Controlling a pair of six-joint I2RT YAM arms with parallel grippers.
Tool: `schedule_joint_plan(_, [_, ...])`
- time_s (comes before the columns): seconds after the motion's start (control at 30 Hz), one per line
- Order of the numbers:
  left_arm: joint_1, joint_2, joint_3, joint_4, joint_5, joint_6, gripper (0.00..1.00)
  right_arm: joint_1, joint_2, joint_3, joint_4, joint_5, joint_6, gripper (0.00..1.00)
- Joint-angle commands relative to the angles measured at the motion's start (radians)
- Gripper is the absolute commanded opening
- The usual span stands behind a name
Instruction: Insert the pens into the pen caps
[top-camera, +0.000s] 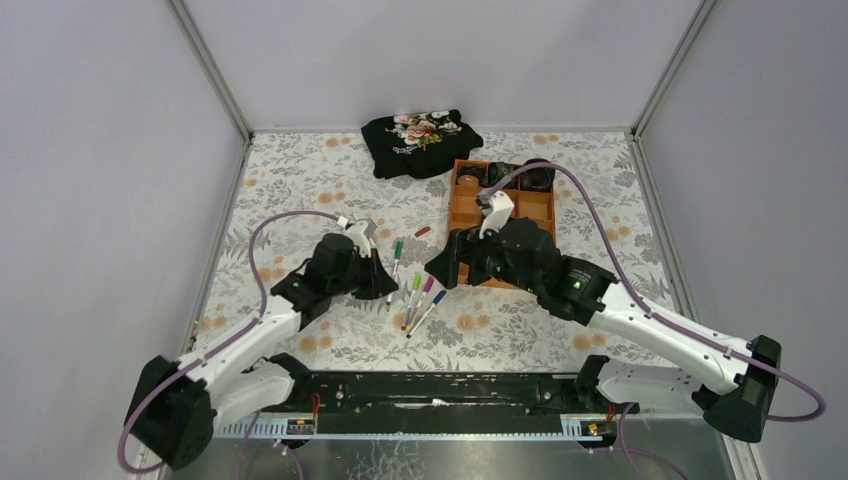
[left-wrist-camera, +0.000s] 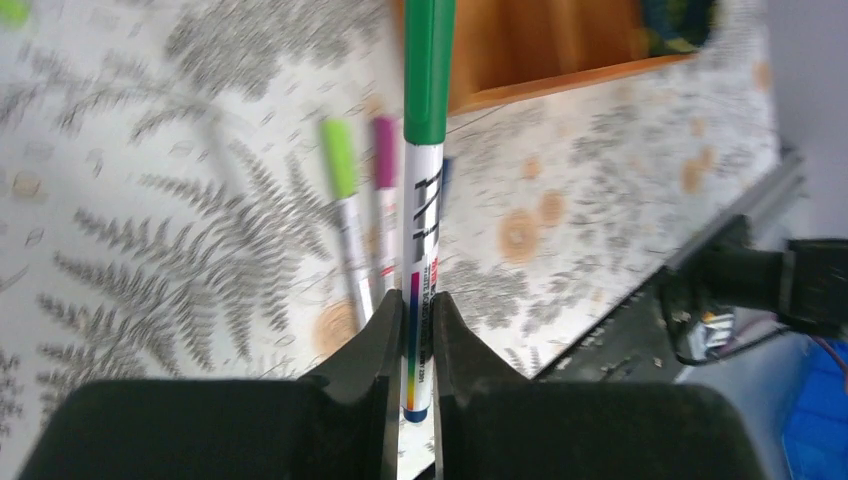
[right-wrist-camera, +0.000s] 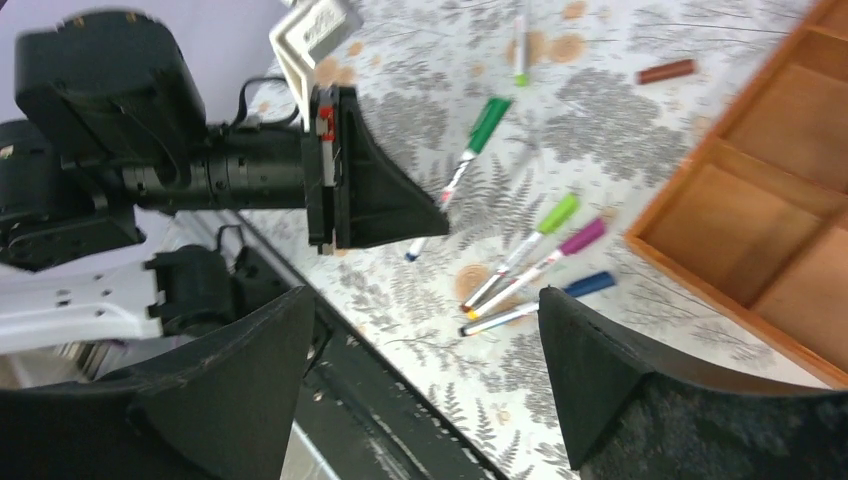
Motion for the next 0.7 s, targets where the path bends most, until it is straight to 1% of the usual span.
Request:
schedule_joint_plan(0.0, [-0.034,0.092,-0.024,-0.041,-0.139,-0.056,0.0,-0.068,-0.043,-0.077,-0.042,0.05,0.026,0.88])
schedule_joint_plan(0.17, [-0.045,0.164,-0.023,-0.014,-0.127,-0.043,0.0,-0.091,-0.081,-0.157,-0.032,0.05,0.06,0.88])
schedule_joint_plan(0.33, [-0.047,0.224,-0.018,0.021,-0.124,-0.043,0.08,-0.094,-0.085,-0.191,-0.013,0.056,0.089,0.88])
schedule_joint_plan(0.5, [-0.046,0.245,-0.027,0.09,-0.097,-0.055,0.23,-0.094,-0.069,-0.185,-0.018,0.081,0.075,0.88])
schedule_joint_plan(0.6, [-0.045,0.234,-0.017,0.115,-0.095,-0.062,0.37,-0.094,-0.034,-0.151,-0.024,0.083,0.036,0.87])
schedule_joint_plan(0.67, [-0.044,0.203,0.007,0.115,-0.113,-0.059,0.47,-0.094,0.005,-0.116,-0.033,0.083,-0.008,0.85])
